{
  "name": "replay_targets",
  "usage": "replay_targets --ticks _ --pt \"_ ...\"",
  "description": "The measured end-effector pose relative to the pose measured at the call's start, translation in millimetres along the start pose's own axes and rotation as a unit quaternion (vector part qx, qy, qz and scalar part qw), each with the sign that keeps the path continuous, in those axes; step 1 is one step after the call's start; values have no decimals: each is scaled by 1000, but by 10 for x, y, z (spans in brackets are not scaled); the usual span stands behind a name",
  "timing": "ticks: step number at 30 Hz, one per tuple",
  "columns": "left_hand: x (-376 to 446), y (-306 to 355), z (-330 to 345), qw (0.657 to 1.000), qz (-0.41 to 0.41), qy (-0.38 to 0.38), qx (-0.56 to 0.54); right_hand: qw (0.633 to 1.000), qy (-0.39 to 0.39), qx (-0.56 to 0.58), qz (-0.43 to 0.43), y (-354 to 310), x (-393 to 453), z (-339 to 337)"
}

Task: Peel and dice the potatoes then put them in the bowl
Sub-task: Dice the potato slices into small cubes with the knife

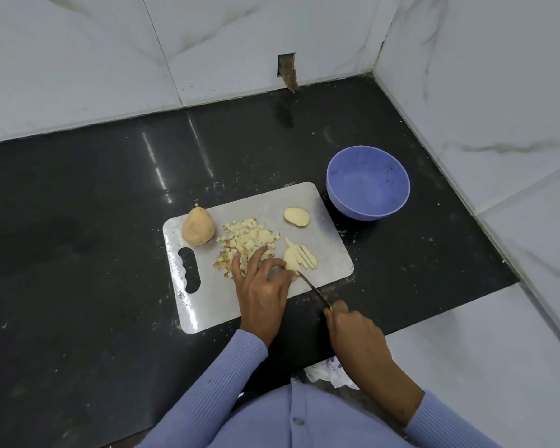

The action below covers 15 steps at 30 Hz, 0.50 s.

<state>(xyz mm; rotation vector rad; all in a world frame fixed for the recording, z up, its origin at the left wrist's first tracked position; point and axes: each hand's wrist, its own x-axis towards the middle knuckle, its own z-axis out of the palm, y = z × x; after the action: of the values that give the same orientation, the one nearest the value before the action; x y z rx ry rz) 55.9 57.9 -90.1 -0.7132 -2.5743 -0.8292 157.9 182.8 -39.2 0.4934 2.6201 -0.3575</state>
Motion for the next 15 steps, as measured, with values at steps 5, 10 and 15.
replay_targets --ticks 5,10,15 --pt "6 6 -9 1000 0 8 -8 1000 -1 26 16 117 -89 -44" --pt "-21 -10 -23 999 -25 26 -31 995 34 89 -9 115 -86 -163" --pt "-24 -45 -35 996 -67 22 -45 992 63 103 -32 -71 89 -272"
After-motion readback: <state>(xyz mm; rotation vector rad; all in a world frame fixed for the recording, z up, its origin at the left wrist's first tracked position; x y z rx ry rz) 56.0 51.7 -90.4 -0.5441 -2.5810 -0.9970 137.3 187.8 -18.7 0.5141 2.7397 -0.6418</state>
